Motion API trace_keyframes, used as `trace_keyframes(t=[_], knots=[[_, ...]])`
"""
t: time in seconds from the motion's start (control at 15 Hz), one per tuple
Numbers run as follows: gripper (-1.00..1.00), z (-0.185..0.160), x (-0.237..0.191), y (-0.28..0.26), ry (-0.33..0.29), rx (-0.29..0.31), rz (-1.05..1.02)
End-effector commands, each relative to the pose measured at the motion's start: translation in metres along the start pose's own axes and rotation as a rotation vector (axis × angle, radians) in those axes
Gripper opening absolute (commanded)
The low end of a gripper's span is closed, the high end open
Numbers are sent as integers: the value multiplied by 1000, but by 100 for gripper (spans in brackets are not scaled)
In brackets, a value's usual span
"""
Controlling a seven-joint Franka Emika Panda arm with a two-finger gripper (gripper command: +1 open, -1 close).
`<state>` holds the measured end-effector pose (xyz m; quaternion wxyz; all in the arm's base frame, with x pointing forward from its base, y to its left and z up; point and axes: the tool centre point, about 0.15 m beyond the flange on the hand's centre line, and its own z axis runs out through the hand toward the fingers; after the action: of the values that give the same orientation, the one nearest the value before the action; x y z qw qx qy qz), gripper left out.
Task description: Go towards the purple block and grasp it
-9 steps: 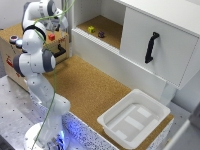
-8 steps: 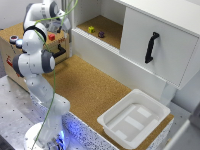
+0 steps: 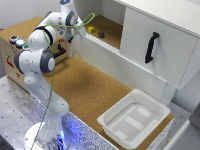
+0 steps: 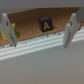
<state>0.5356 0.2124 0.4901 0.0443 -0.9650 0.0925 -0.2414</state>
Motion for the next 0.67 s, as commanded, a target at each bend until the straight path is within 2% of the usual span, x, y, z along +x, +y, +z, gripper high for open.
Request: trace_keyframes(t=[0.0, 0.13, 0.6], knots=[[100, 40, 78, 0, -25, -35, -76], [100, 47, 93, 6, -22, -24, -96], [100, 72, 115, 17, -46, -59, -186]])
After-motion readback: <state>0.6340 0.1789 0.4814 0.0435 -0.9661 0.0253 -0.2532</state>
